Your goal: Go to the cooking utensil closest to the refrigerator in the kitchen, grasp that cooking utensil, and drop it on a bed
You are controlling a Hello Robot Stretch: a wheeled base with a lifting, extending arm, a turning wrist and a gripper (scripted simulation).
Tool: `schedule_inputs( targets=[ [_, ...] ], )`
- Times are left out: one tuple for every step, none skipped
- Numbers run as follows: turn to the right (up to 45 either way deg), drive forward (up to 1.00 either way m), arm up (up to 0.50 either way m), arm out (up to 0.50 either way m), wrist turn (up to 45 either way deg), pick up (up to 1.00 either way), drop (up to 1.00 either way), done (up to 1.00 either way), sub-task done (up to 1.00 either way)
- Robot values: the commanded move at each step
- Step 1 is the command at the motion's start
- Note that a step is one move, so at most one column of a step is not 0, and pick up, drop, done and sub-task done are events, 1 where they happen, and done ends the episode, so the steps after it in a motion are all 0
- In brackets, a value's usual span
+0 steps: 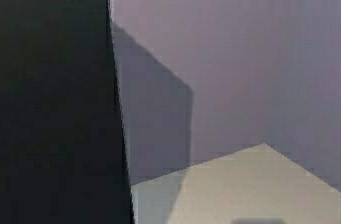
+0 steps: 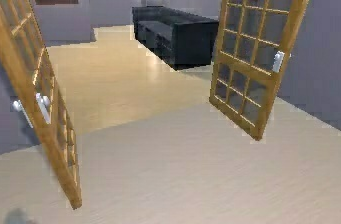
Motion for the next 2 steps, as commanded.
schedule_inputs(
  targets=[
    [-45.0,0.00,0.00,0.00,0.0,0.00,0.00,0.00,0.00],
    [-45.0,0.00,0.00,0.00,0.0,0.00,0.00,0.00,0.00]
  ],
)
